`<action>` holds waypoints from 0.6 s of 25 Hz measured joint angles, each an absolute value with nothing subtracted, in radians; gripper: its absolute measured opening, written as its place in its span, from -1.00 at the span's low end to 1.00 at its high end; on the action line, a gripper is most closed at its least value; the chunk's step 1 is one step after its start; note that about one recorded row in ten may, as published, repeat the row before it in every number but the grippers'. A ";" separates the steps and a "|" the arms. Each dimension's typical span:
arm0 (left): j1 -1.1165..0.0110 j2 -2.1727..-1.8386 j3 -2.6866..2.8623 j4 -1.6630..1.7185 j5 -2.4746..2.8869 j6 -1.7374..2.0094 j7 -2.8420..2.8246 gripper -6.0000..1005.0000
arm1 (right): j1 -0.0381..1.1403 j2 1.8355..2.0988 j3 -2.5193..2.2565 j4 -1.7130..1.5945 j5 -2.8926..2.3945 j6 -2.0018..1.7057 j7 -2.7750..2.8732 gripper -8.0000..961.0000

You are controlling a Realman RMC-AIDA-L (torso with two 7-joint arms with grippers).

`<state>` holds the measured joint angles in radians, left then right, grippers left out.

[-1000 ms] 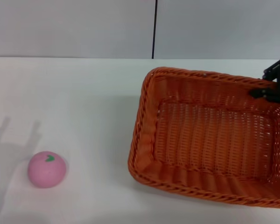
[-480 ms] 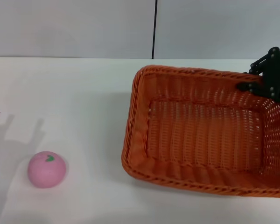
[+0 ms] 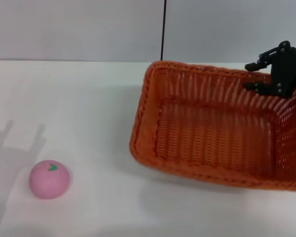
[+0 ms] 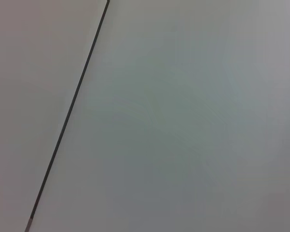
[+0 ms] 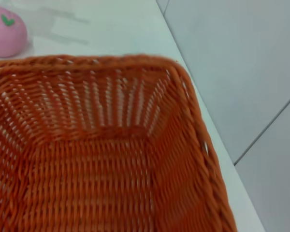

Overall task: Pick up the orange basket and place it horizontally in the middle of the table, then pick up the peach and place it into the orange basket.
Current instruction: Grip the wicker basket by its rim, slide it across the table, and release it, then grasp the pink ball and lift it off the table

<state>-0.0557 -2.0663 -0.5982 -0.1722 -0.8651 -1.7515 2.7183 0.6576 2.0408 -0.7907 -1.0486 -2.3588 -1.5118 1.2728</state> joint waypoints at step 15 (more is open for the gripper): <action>-0.130 -2.047 -0.399 0.150 -0.865 -1.879 2.384 0.63 | 0.540 2.073 -0.574 -1.088 -1.945 -1.601 1.278 0.03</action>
